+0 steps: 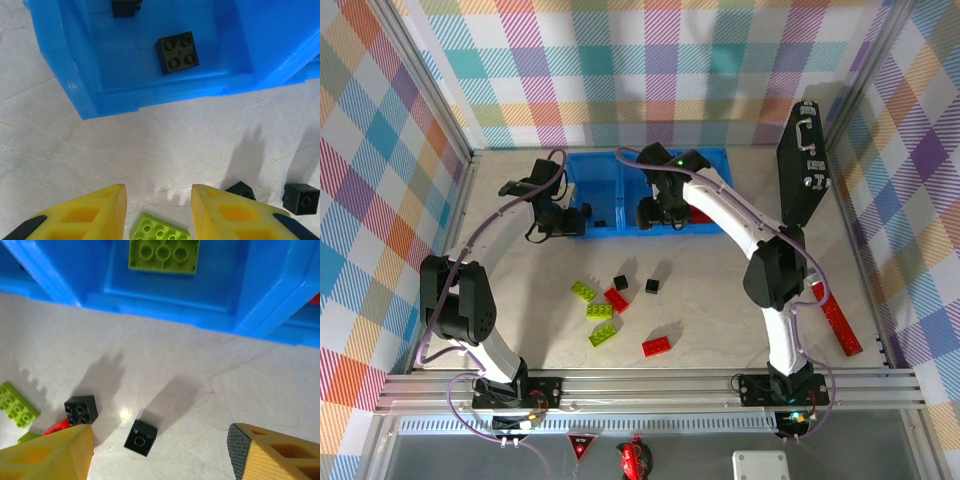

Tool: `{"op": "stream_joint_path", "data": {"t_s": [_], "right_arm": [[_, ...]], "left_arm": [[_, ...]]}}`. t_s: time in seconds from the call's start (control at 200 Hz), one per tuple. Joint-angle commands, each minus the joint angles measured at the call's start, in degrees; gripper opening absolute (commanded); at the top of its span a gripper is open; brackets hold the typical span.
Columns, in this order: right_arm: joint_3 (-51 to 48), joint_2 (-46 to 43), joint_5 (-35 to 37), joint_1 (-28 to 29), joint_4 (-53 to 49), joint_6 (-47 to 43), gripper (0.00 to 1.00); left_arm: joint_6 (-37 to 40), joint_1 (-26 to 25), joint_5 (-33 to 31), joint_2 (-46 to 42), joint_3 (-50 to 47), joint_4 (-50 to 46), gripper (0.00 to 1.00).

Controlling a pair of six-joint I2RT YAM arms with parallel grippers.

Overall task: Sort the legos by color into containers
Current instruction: Pick up the lego from the middle-left of the table.

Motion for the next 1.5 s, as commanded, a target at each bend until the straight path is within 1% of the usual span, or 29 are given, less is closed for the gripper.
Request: {"op": "stream_joint_path", "data": {"t_s": [0.0, 0.11, 0.18, 0.31, 0.405, 0.6, 0.735, 0.84, 0.935, 1.05, 1.245, 1.355, 1.495], "right_arm": [[-5.9, -5.2, 0.0, 0.8, 2.3, 0.7, 0.71], [-14.5, -10.1, -3.0, 0.9, 6.7, 2.0, 0.71], [-20.0, -13.4, -4.4, 0.8, 9.4, 2.9, 0.71], [-28.9, -18.7, -3.9, 0.9, 12.5, 4.2, 0.71], [-33.6, -21.6, -3.6, 0.8, 13.7, 4.4, 0.71], [-39.6, -24.9, -2.9, 0.9, 14.6, 3.8, 0.71], [-41.9, -26.0, -3.4, 0.8, 15.5, 3.4, 0.71], [-42.9, -26.7, -3.0, 0.9, 15.6, 2.9, 0.71], [-43.8, -27.6, -1.6, 0.9, 15.0, 2.4, 0.71], [-45.9, -29.4, 0.2, 0.8, 14.9, 2.3, 0.71], [-49.3, -32.8, 1.5, 0.7, 14.0, 3.1, 0.71], [-51.0, -34.8, 1.6, 0.7, 13.8, 3.8, 0.71], [-52.4, -36.4, 0.5, 0.7, 14.0, 4.8, 0.72]], "left_arm": [[-1.6, -1.5, 0.6, 0.4, -0.5, 0.1, 0.39], [-1.9, -3.6, -1.7, 0.2, 0.4, -1.8, 0.39], [-2.7, -4.4, -2.0, 0.1, 1.0, -3.3, 0.4], [-5.5, -6.2, -2.1, -1.6, -1.7, -3.1, 0.4], [-7.8, -8.0, -3.5, -2.7, -4.5, -3.1, 0.4], [-12.7, -11.2, -6.5, -5.3, -10.3, -2.4, 0.45], [-15.6, -13.6, -8.4, -6.7, -12.3, -3.1, 0.46], [-18.2, -16.5, -9.6, -7.7, -13.3, -3.0, 0.47], [-19.0, -19.6, -10.5, -7.7, -13.2, -3.4, 0.49], [-16.1, -23.1, -10.5, -7.2, -12.8, -4.2, 0.56], [-4.5, -26.7, -10.7, -5.4, -11.4, -7.3, 0.67], [1.3, -29.4, -11.2, -5.0, -10.6, -8.6, 0.69], [5.7, -30.6, -10.7, -3.6, -10.0, -9.1, 0.7]]}}
